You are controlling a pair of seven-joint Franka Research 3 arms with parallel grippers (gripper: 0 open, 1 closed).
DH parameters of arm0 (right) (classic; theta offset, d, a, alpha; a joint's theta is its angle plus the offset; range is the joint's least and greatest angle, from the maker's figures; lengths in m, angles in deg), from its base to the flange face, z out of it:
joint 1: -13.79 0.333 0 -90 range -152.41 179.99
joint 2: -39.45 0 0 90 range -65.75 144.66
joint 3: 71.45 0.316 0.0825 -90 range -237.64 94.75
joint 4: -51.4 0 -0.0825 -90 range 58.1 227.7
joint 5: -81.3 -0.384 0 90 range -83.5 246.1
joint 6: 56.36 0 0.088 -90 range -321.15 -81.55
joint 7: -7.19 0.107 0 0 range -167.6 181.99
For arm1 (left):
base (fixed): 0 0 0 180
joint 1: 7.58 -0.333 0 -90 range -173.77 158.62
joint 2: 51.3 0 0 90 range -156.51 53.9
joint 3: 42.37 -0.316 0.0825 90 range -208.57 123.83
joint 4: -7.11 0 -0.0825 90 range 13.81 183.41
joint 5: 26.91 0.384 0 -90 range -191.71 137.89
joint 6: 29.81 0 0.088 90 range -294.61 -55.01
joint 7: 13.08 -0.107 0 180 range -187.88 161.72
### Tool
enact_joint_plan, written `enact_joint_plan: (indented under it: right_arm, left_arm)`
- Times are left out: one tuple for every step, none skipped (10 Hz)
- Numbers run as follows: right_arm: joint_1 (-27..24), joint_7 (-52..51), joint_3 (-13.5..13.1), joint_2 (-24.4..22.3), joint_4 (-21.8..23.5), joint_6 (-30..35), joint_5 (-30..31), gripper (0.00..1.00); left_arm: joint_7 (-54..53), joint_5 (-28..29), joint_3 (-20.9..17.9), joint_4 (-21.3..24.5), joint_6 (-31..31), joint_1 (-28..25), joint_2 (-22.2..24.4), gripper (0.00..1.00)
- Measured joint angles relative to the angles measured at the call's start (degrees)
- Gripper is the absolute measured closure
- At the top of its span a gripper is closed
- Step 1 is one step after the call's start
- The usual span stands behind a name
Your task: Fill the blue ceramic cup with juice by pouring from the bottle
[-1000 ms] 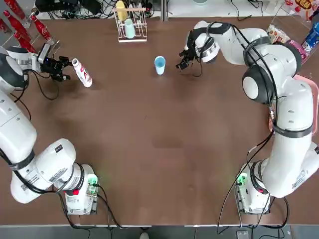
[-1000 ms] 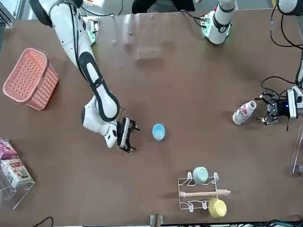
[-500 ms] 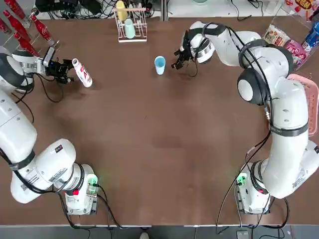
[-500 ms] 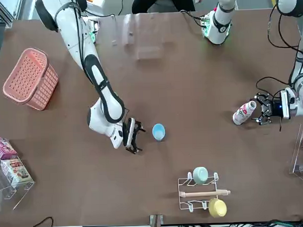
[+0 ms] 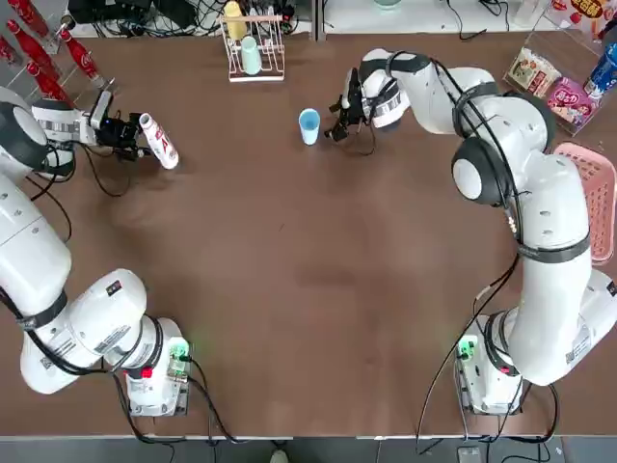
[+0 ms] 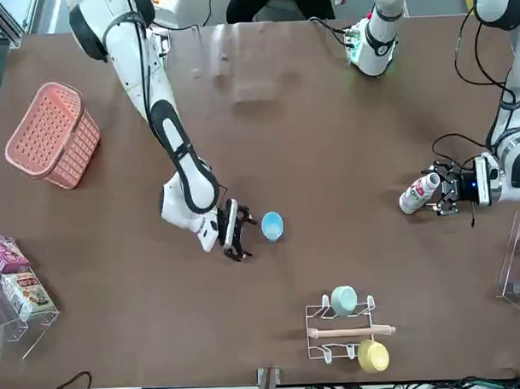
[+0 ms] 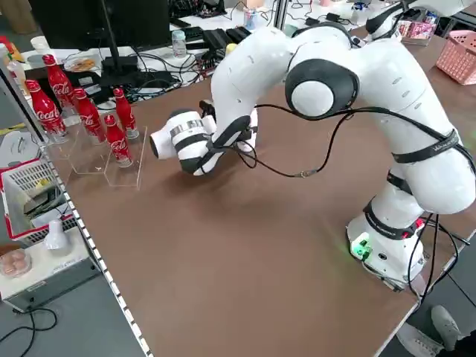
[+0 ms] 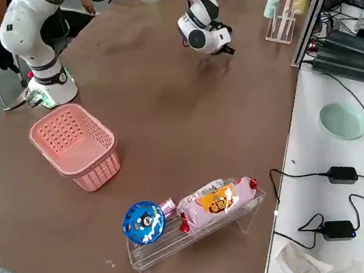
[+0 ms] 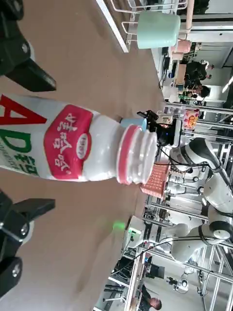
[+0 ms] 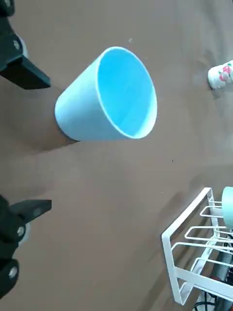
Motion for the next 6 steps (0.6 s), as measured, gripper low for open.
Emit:
enact_joint_plan:
  right_arm:
    - [0.4,0.0,0.0,0.1,-0.3,0.0,-0.4,0.0]
    - [0.6,0.0,0.0,0.2,-0.5,0.0,-0.6,0.0]
    - [0.7,-0.2,0.0,0.4,-0.6,0.0,-0.9,0.0]
    - [0.7,-0.6,0.0,0.8,-0.9,0.0,-1.3,0.0]
    - [1.0,-0.8,0.1,1.4,-1.4,0.0,-1.5,0.0]
    - [1.3,-0.9,0.1,1.8,-1.5,0.0,-1.7,0.0]
  left_arm:
    - [-0.6,-0.1,0.3,0.0,0.0,0.0,0.0,0.03]
    - [-1.1,-0.4,0.8,0.2,-0.2,0.0,0.0,0.03]
    - [-2.2,-1.0,1.1,0.8,-1.0,0.0,0.0,0.03]
    - [-3.3,-1.1,1.4,1.6,-1.9,0.0,0.0,0.04]
    - [-3.8,-1.1,1.6,2.2,-2.2,0.0,-0.1,0.05]
    - [-4.0,-1.1,1.7,2.5,-2.3,0.0,-0.1,0.06]
